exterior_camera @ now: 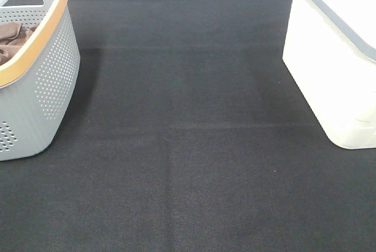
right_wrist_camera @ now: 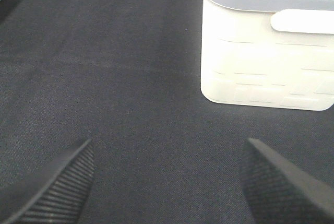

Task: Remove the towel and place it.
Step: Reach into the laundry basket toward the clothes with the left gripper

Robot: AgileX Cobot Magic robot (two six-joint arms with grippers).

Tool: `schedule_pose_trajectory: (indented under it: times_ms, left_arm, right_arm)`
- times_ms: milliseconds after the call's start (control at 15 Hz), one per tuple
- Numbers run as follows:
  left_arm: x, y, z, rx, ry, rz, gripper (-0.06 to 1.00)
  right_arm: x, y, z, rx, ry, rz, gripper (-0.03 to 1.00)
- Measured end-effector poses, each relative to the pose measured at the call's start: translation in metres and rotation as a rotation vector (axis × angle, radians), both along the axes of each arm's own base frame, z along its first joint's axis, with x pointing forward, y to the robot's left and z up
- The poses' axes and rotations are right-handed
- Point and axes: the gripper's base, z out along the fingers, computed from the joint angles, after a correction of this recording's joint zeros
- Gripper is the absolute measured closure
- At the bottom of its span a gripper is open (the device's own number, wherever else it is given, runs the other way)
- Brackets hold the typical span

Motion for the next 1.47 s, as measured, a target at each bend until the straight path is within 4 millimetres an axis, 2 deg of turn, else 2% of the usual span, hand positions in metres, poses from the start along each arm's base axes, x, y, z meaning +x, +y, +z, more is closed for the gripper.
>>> schedule_pose_trajectory:
  times_ms: [1467]
  left_arm:
    - [0.0000,0.0000,0.0000,0.000,0.000,0.000,0.23]
  right_arm:
    - [0.0000,0.0000,0.0000,0.000,0.000,0.000,0.23]
